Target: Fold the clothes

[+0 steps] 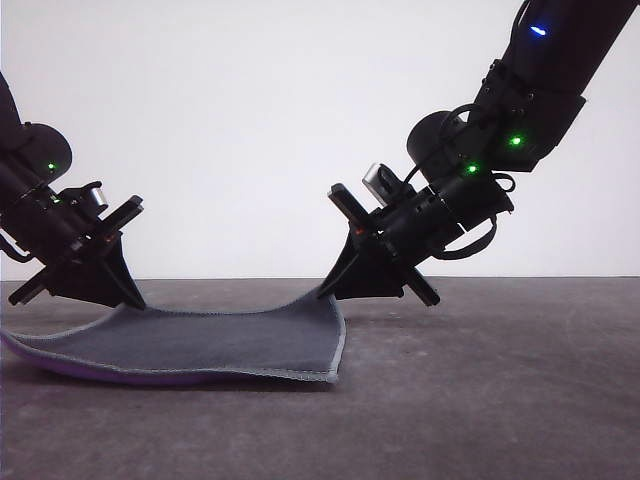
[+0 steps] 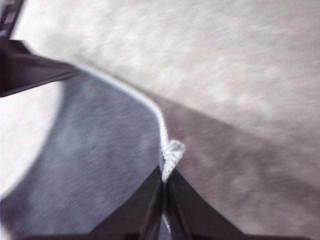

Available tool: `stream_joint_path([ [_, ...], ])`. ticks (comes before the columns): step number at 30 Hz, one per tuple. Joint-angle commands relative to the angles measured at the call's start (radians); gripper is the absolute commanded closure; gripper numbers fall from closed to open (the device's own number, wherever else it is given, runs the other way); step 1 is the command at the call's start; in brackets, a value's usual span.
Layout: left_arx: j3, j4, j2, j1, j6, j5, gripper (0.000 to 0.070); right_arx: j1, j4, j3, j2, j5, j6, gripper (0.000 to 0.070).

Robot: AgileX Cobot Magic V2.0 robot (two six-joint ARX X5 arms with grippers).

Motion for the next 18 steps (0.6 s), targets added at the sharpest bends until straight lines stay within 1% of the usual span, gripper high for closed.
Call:
stream_joint_path([
  [1,0.048,-0.051,0.024,-0.001,0.03,0.02,0.07,-0.003,-0.003,0.022,0.019,-0.066,-0.009,0.07],
  [4,0.101,-0.171,0.024,0.0,0.087,0.042,0.07,-0.016,-0.036,0.04,0.019,-0.146,-0.009,0.07],
  [9,0.198,-0.375,0.024,0.0,0.172,0.052,0.07,-0.028,-0.063,0.05,0.019,-0.267,-0.005,0.07],
  [12,0.226,-0.466,0.024,0.0,0.211,0.052,0.07,-0.029,-0.099,0.05,0.019,-0.339,-0.009,0.07],
  [16,0.229,-0.57,0.024,0.0,0.258,0.058,0.07,-0.027,-0.159,0.05,0.019,-0.41,-0.035,0.07],
  [18,0.229,-0.621,0.024,0.0,0.293,0.073,0.07,-0.026,-0.179,0.05,0.019,-0.444,-0.04,0.07],
])
